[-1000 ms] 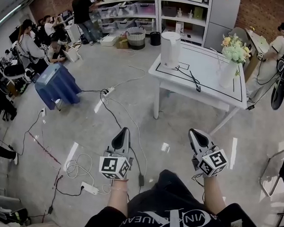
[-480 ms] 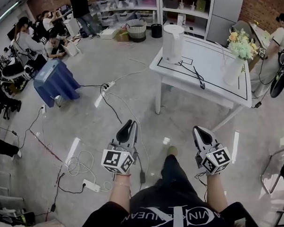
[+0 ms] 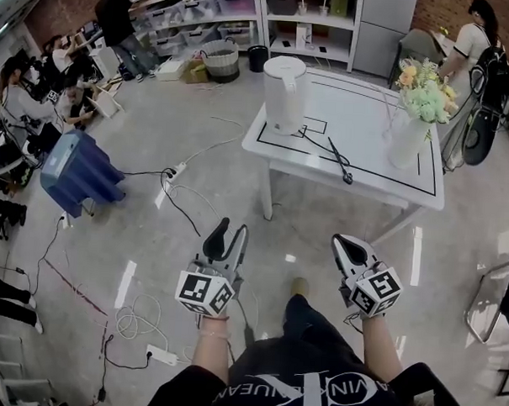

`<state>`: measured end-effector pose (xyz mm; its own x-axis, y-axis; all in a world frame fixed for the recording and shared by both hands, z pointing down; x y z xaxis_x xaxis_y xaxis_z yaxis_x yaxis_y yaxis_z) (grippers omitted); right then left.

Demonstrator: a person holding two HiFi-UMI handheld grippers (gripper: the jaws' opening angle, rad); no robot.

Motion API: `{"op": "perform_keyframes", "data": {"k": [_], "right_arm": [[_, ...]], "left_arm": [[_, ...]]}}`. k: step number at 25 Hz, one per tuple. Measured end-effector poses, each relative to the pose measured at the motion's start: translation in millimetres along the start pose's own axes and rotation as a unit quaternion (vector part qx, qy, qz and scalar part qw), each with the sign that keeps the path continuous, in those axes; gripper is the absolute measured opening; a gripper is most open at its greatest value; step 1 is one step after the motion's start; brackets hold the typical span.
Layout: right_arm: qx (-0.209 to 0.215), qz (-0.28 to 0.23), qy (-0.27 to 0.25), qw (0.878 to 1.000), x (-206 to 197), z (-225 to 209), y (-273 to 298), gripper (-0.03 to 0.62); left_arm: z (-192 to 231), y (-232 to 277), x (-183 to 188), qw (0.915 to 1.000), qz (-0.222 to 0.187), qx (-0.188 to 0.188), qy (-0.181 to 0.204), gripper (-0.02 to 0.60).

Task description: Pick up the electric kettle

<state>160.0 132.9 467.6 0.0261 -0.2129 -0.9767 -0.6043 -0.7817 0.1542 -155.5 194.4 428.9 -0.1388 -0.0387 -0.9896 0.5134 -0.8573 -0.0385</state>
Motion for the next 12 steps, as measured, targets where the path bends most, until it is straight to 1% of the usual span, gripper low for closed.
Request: {"op": "perform_keyframes", "data": {"k": [4, 8, 12], "right_arm": [[-0.001, -0.001, 0.005, 1.000, 11.5, -26.8, 39.2, -0.002], [0.014, 0.002, -0.003, 1.000, 23.5, -46.8, 81.1, -0.002], [0.026, 0.010, -0.010, 1.000, 30.8, -67.6, 117.0, -0.002]], "left_arm": [[25.5, 44.4, 7.2, 1.0000, 0.002, -0.010, 0.000, 0.153], [49.8, 82.0, 12.7, 1.0000, 0.002, -0.008, -0.002, 0.160], [69.9, 117.0, 10.2, 0.9999, 0.002, -0.007, -0.010, 0.163]]}}
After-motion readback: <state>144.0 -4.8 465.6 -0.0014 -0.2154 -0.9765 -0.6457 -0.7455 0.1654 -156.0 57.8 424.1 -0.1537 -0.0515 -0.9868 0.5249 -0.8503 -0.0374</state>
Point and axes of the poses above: the fingertips, and each gripper's own axes: y forward along the fingers, z to its left, x out of its top, the point moved 9 cm from there along -y, backward along the fingers, and after that the axes turned 14 degrees about -x, right-handed, at the moved point
